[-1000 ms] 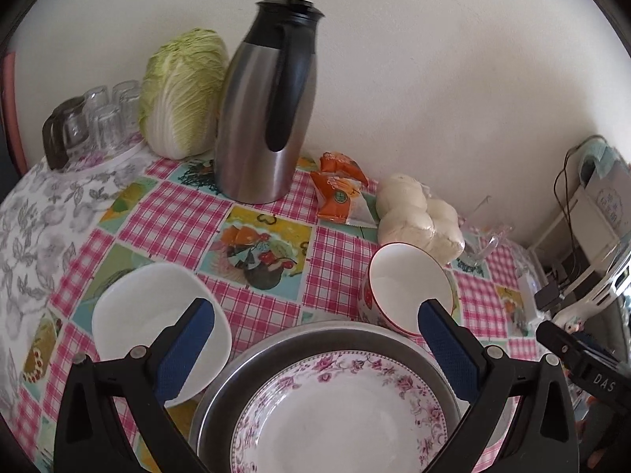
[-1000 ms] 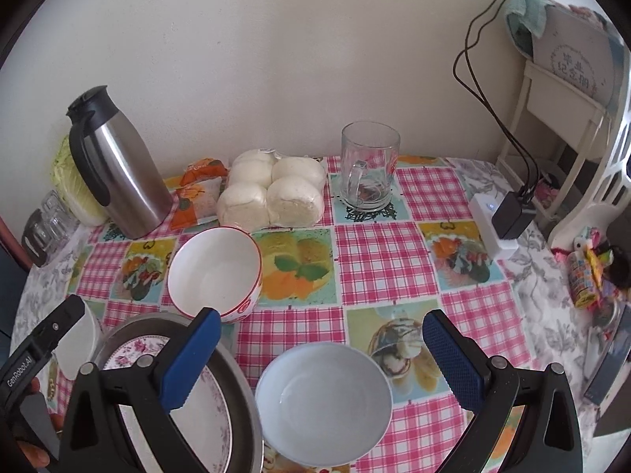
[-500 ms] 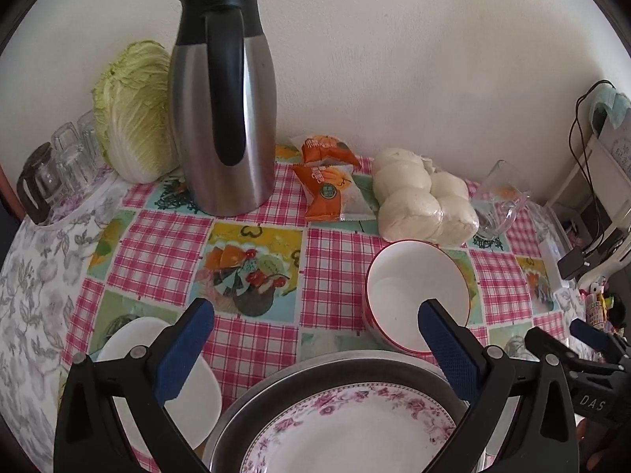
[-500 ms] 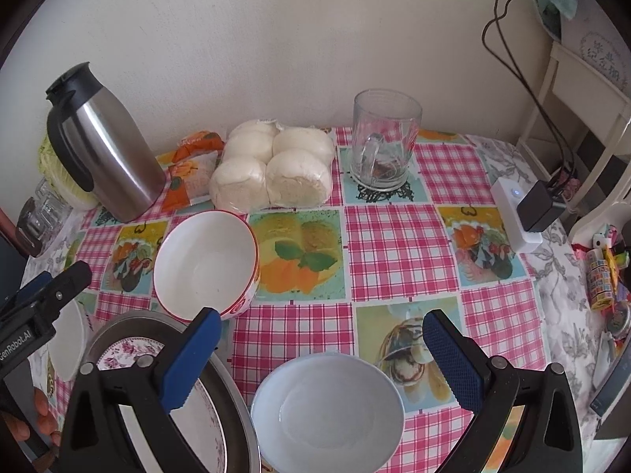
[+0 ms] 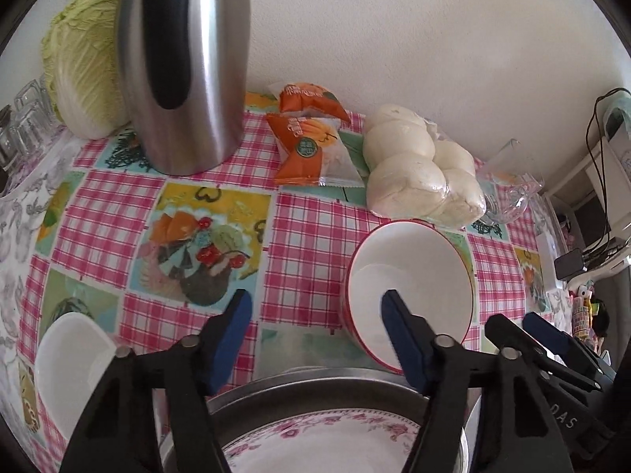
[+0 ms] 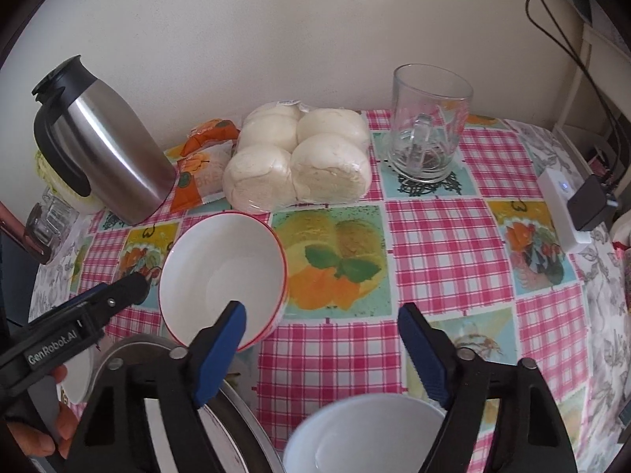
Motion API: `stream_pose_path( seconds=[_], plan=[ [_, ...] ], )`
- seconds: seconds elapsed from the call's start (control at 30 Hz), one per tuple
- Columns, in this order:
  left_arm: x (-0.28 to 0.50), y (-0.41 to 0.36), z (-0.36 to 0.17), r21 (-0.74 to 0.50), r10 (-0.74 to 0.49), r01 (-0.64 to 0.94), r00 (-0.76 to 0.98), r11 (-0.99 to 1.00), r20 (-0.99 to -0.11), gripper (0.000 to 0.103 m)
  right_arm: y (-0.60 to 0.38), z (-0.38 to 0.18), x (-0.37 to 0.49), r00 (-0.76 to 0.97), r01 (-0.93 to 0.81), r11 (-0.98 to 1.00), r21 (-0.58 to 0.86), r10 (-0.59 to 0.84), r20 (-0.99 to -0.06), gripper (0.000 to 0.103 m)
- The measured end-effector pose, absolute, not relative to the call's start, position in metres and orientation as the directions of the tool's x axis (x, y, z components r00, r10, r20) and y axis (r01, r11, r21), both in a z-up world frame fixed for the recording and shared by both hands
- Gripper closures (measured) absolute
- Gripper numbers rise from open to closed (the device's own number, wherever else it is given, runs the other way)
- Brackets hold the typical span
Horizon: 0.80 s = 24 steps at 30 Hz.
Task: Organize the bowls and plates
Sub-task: 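Close both grippers on the rim of the red-rimmed bowl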
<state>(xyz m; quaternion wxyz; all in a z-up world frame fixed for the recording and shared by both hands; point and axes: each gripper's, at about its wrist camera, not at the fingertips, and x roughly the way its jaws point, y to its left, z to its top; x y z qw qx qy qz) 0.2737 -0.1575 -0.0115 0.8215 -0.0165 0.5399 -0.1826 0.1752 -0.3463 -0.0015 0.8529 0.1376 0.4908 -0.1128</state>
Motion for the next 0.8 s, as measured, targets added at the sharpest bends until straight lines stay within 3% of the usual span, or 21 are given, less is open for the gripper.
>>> stream_pose_path(
  seconds=[0.27,0.43,0.8],
  plan=[
    [0.285,-0.174,-0.032,-0.232,-0.311,0.280,0.284,0.931,-0.907,0.068,-0.337,-0.025,0.195,0.451,0.301,0.944,0.133,-0.019,-0.892,0.067],
    [0.291,-0.182,-0.043,-0.233,-0.308,0.285,0.257,0.930,-0.916,0.078,-0.330,-0.031,0.205,0.449,0.268,0.954,0.132,-0.002,-0.893,0.085],
    [0.303,-0.204,-0.064,-0.235,-0.311,0.312,0.224,0.921,-0.924,0.091,-0.325,-0.050,0.221,0.426,0.253,0.960,0.120,0.001,-0.905,0.088]
  ],
)
